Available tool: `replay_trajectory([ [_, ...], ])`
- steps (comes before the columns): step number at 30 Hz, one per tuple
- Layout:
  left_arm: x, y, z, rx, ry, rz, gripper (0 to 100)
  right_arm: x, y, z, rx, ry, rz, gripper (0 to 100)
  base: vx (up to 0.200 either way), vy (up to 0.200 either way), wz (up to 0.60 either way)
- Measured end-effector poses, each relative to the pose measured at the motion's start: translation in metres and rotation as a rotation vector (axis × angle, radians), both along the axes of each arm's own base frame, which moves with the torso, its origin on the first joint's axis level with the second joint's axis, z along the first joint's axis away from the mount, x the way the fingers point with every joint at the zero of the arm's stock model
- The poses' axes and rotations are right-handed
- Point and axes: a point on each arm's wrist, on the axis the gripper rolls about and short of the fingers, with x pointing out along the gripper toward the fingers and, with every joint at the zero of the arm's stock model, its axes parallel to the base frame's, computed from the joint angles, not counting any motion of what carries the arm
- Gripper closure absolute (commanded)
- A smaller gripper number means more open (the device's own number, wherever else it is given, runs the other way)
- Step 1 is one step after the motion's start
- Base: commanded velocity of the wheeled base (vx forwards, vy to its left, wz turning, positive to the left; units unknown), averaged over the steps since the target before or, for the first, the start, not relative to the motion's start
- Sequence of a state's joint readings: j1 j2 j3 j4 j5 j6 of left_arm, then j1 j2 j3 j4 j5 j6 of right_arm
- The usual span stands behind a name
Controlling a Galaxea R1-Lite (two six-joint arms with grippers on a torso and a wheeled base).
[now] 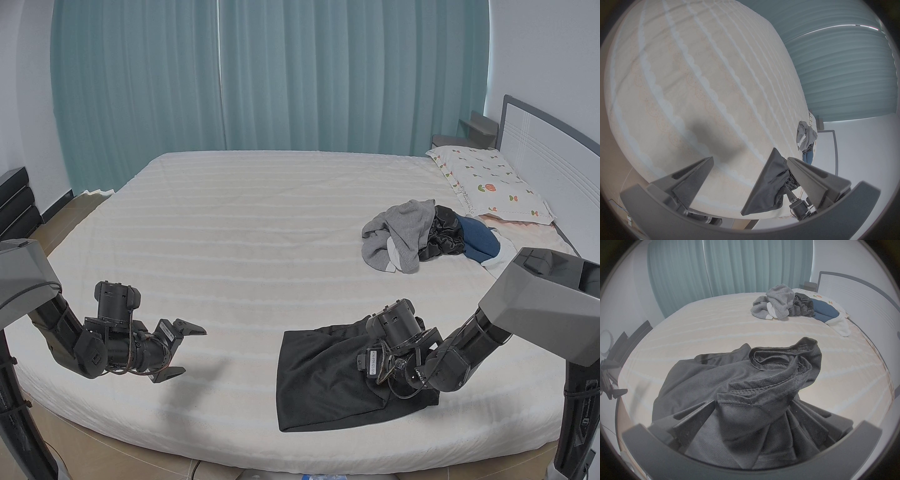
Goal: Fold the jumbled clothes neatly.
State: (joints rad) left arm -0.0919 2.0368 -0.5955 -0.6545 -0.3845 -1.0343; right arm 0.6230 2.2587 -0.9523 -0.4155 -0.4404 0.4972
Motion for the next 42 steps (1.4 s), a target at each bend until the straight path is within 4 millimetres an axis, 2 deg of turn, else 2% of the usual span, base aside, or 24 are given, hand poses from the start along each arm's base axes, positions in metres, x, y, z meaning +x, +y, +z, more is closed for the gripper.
replay_trajectory([
  [6, 0.0, 0.0, 0.0, 0.0, 0.001, 0.001, 0, -0.001, -0.005, -0.006, -0.048, 0.008, -0.004, 0, 0.0, 0.0, 0.0],
  [14, 0.0, 0.0, 0.0, 0.0, 0.001, 0.001, 0, -0.005, -0.033, -0.007, -0.084, 0.045, -0.05, 0, 0.0, 0.0, 0.0],
  [24, 0.0, 0.0, 0.0, -0.001, 0.002, 0.0, 0, -0.038, -0.103, 0.003, -0.039, 0.132, -0.124, 0, 0.0, 0.0, 0.0],
  [30, 0.0, 0.0, 0.0, -0.001, 0.001, 0.0, 0, -0.048, -0.138, 0.016, 0.055, 0.093, -0.149, 0, 0.0, 0.0, 0.0],
  [34, 0.0, 0.0, 0.0, -0.001, 0.001, 0.0, 0, -0.05, -0.145, 0.025, 0.143, 0.079, -0.117, 0, 0.0, 0.0, 0.0],
  [42, 0.0, 0.0, 0.0, 0.0, 0.002, 0.001, 0, -0.043, -0.14, 0.033, 0.352, 0.084, -0.13, 0, 0.0, 0.0, 0.0],
])
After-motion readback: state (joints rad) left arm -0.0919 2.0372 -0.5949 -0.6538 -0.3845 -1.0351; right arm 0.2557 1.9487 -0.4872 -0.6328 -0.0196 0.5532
